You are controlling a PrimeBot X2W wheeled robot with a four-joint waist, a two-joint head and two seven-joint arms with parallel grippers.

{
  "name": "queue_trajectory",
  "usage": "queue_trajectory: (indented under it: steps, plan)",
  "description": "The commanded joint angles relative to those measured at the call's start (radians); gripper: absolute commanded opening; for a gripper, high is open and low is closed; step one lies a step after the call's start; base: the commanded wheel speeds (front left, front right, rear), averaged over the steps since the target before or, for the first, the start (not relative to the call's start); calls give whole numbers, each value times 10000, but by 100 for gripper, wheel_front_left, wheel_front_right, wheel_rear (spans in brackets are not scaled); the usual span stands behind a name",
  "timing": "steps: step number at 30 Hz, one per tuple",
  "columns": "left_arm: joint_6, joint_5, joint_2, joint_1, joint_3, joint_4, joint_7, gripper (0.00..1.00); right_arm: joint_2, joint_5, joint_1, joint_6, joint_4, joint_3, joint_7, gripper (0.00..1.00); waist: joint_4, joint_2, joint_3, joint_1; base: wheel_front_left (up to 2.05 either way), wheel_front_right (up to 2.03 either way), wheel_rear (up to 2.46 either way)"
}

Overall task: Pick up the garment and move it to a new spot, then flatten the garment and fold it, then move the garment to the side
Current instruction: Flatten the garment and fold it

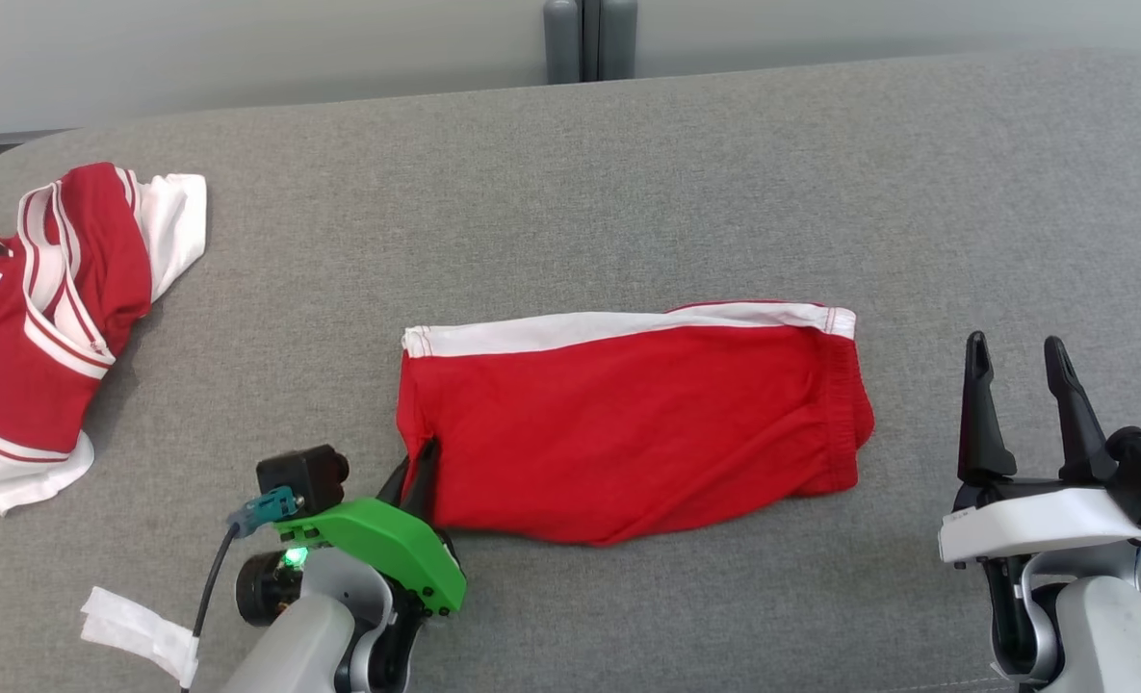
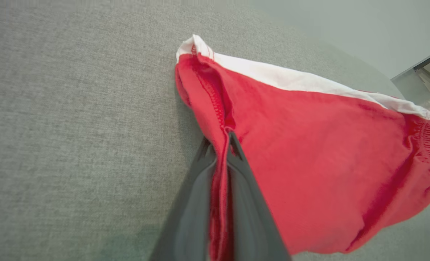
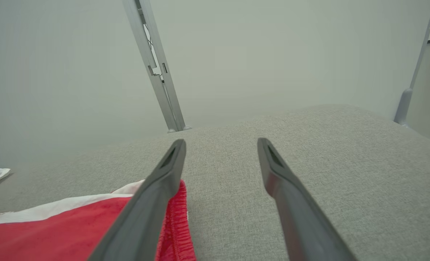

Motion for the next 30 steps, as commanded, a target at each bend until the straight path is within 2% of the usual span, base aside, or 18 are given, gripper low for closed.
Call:
queue_trajectory:
  steps: [1,2,3,9,17,20,30]
  plan:
    - [62,249,104,58,15,-117,-280,40,-28,-43,-27,-3,32,31,-30,100,-46,0,14,0,0,0,0]
    - [111,338,120,46,48,-145,-531,88,-28,-28,-34,-3,56,40,-30,100,-76,0,18,0,0,0,0]
    - [155,437,142,18,77,-156,-754,100,-28,-24,-35,-3,76,29,-30,100,-102,0,20,0,0,0,0]
    - [508,1577,277,-320,255,-460,-1765,100,-27,-99,-2,-3,195,-50,-30,100,-252,0,-63,0,0,0,0]
    - [942,3275,198,232,1180,-1625,-1823,100,-25,-193,186,-3,344,-159,-30,100,-270,0,-387,0,0,0,0]
    - [965,3621,41,612,1566,-1940,-1826,100,-27,-181,246,-3,411,-187,-30,100,-224,0,-481,0,0,0,0]
    - [508,4328,-285,1432,2231,-1853,-1827,100,-27,-235,291,-3,850,-113,-30,100,41,0,-608,0,0,0,0]
